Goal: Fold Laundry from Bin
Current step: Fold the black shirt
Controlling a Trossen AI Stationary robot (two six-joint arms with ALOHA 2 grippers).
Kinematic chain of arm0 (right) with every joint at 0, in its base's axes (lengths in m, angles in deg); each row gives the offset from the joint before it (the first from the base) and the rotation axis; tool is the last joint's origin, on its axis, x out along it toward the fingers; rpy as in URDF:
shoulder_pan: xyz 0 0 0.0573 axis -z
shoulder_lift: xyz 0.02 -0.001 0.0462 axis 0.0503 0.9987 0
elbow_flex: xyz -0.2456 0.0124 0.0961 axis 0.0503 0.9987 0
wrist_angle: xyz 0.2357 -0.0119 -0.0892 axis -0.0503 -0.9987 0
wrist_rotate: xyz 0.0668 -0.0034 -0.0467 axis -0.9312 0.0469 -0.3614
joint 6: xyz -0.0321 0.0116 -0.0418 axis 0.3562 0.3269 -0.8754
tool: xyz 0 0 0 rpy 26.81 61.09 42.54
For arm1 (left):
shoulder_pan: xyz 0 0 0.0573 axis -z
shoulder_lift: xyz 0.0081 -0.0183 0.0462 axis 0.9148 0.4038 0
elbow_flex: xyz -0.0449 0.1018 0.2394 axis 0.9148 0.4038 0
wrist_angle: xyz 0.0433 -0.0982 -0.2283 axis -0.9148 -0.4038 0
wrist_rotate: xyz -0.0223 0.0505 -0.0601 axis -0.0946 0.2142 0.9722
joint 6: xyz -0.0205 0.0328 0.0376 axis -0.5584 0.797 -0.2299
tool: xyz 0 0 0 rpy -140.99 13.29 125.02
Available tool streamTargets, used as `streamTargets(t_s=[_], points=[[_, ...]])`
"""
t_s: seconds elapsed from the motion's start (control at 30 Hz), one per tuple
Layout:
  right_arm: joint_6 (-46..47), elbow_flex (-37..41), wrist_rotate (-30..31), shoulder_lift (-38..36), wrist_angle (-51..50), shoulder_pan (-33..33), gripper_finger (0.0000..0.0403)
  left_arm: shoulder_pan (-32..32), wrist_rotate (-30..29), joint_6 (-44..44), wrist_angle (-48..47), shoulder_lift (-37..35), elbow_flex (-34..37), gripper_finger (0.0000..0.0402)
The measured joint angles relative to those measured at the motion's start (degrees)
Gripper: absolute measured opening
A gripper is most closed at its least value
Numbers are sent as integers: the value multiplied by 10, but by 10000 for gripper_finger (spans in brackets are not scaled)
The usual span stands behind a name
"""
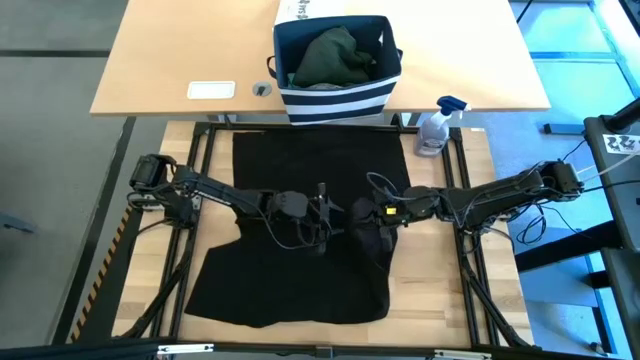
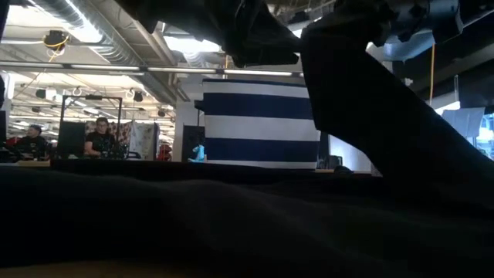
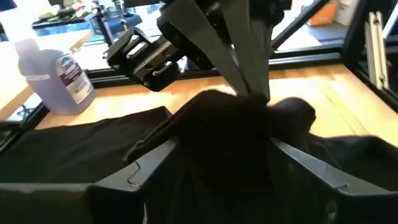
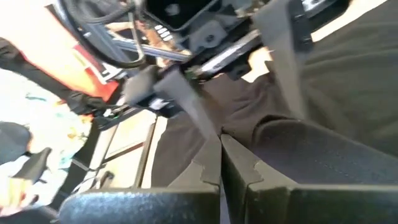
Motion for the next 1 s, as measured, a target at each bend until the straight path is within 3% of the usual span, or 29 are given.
streamTargets(t_s=[0.27, 0.6, 1.0], points=[[0, -3, -18, 0, 1, -38, 0, -9, 2, 83, 1, 0, 0, 230], [9, -6, -17, 7, 8, -43, 0, -22, 94, 170, 47, 0, 0, 230], [-11, -107, -37, 100, -63, -43, 0, -13, 155, 179, 34, 0, 0, 229]])
